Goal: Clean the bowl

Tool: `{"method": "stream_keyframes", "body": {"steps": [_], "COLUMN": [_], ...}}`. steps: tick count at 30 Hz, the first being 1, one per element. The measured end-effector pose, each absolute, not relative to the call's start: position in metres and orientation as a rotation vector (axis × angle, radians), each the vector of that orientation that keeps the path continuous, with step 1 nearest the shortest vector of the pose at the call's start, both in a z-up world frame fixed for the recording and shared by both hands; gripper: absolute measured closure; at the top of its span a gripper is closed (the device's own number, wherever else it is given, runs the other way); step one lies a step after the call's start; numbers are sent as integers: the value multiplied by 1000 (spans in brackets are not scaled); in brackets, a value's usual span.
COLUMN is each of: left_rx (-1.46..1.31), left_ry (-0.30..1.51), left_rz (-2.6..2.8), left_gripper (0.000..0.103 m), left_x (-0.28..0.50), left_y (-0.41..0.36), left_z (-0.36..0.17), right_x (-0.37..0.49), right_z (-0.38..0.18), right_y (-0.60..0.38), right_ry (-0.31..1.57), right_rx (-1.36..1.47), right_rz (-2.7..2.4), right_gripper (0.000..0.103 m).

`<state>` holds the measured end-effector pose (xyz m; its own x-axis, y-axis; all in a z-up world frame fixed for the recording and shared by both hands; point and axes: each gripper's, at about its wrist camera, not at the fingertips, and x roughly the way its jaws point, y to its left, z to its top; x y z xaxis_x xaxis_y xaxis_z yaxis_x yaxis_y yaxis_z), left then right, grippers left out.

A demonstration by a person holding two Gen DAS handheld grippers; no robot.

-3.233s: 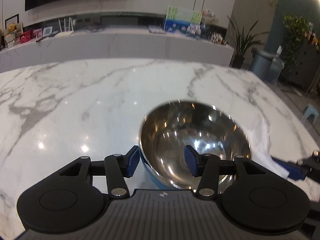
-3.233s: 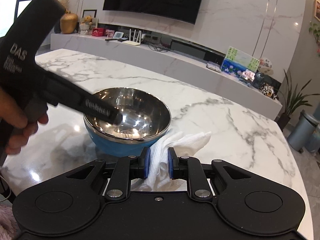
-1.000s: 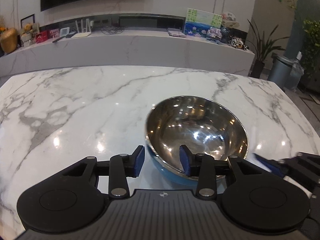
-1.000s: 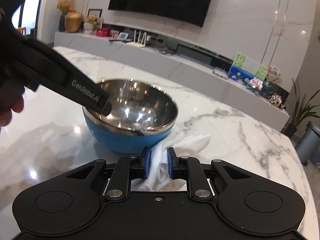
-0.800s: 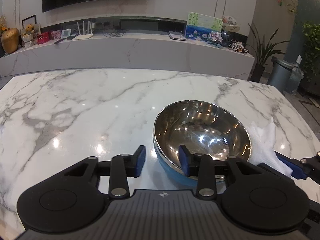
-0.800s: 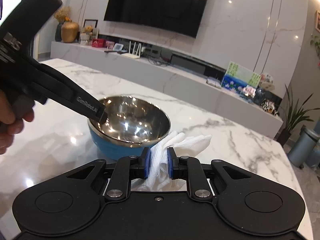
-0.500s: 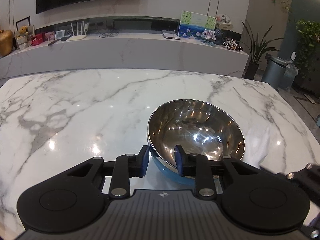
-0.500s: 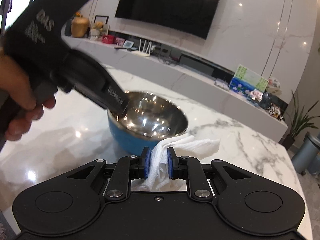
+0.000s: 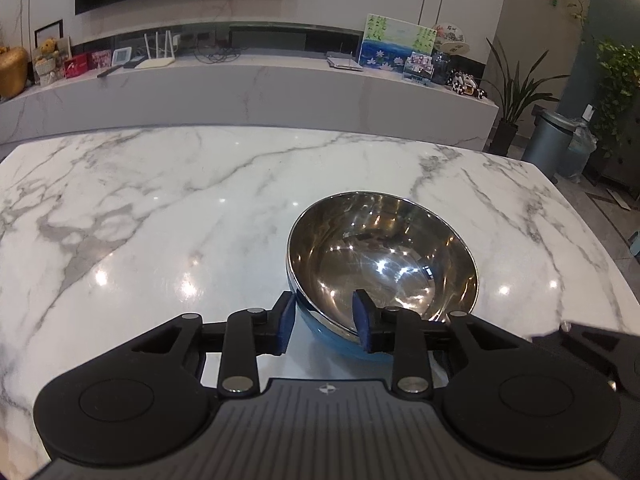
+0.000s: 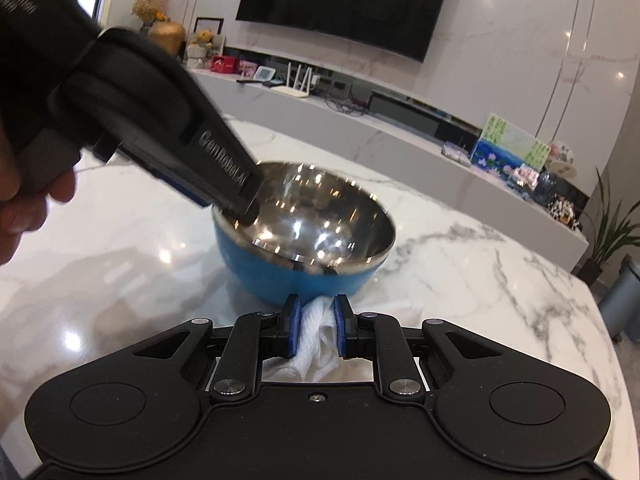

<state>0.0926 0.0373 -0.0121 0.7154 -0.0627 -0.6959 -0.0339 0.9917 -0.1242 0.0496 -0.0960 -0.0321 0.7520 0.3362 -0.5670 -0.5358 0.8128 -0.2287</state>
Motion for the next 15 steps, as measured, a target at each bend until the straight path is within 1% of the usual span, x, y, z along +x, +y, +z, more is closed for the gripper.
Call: {"method": "stream_keyframes", "body": {"steps": [6, 15], "left_rx": [-142, -160], "left_ry": [776, 784], "left_rz": [-30, -56], "left_gripper": [71, 71], "left_x": [89, 87], "left_y": [37, 36], "left_z": [-10, -9], "right_x": [55, 39], "right_z": [-30, -15], "right_y": [-103, -110], "right_ry": [521, 464], "right_rx": [-389, -383], "right_rz": [456, 462], "right_gripper": [89, 90]}}
